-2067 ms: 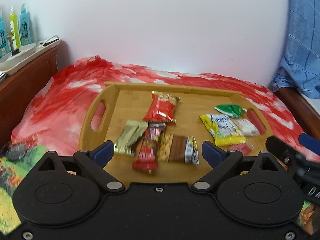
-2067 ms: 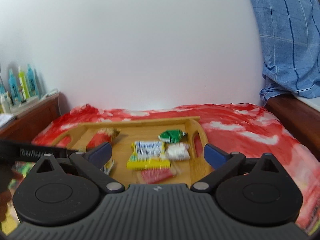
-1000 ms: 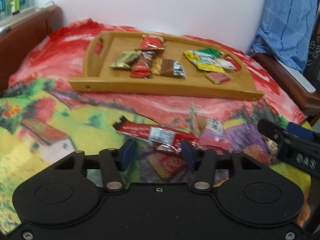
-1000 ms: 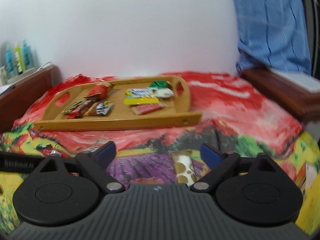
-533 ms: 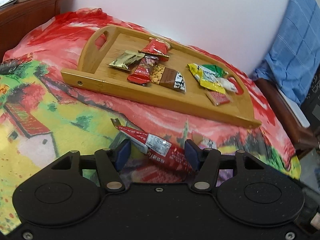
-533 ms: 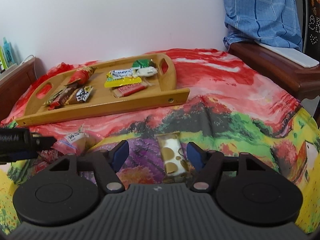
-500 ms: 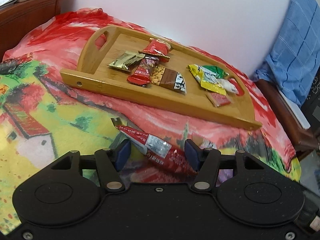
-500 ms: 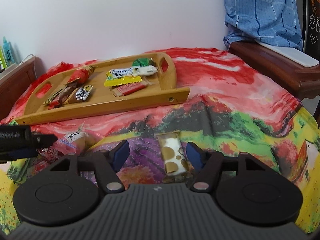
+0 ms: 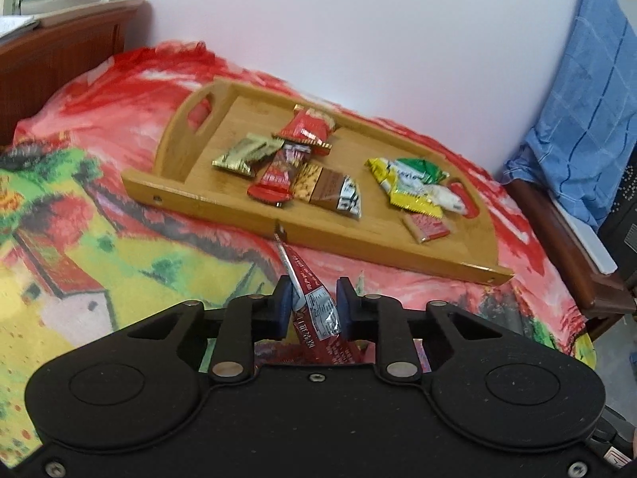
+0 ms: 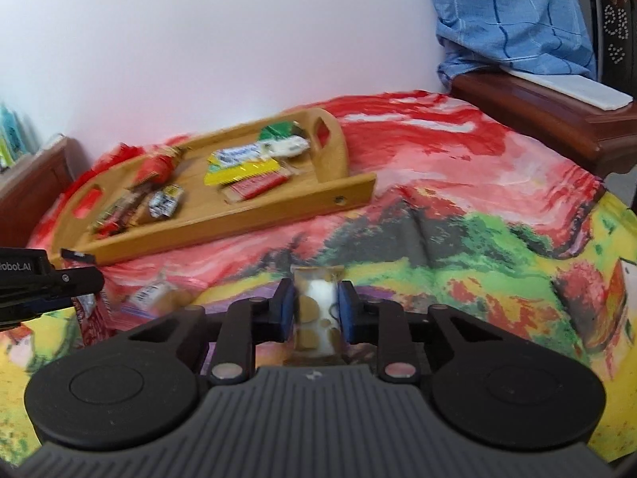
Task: Organize snacks
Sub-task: 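Close left tool on red stick snack while right tool closes on white-brown packet, then lift red stick snack and white-brown packet and carry both over the tray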
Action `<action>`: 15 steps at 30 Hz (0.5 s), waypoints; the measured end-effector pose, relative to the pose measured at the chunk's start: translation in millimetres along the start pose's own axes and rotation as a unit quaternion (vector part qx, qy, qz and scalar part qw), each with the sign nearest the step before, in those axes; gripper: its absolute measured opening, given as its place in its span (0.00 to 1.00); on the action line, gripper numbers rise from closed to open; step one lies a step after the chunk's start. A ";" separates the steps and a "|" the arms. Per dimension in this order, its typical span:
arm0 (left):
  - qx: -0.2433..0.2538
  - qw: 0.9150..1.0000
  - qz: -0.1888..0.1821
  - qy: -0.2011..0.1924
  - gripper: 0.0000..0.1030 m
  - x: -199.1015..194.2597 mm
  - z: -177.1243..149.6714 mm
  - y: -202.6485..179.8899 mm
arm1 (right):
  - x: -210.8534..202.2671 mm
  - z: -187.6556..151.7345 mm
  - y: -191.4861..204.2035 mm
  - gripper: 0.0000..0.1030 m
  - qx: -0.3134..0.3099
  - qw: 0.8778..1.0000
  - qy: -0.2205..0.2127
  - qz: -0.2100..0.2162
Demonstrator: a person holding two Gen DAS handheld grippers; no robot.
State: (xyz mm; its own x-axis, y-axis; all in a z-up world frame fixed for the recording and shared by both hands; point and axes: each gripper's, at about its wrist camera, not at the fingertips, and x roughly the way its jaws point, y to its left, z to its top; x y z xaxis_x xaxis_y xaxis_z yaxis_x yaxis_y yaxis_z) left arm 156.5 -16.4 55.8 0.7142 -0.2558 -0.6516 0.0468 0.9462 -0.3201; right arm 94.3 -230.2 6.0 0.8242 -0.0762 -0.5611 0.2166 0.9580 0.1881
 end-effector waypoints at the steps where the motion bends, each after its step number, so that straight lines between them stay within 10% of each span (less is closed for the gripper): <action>1: 0.004 1.000 -0.002 -0.003 0.20 -3.4 1.0 -0.4 | -1.4 -0.2 1.7 0.28 -0.004 1.000 -0.003 0.004; 15: 0.043 0.999 -0.008 0.027 0.26 -6.8 -15.4 -8.1 | -8.4 -7.4 23.7 0.45 -0.059 0.998 -0.018 0.016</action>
State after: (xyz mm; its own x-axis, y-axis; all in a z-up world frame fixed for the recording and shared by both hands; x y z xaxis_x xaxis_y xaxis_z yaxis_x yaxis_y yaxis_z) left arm 140.5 -25.4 52.2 0.6743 -0.2783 -0.6840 0.1193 0.9551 -0.2710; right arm 88.6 -204.8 9.3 0.8484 -0.0534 -0.5266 0.1286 0.9859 0.1073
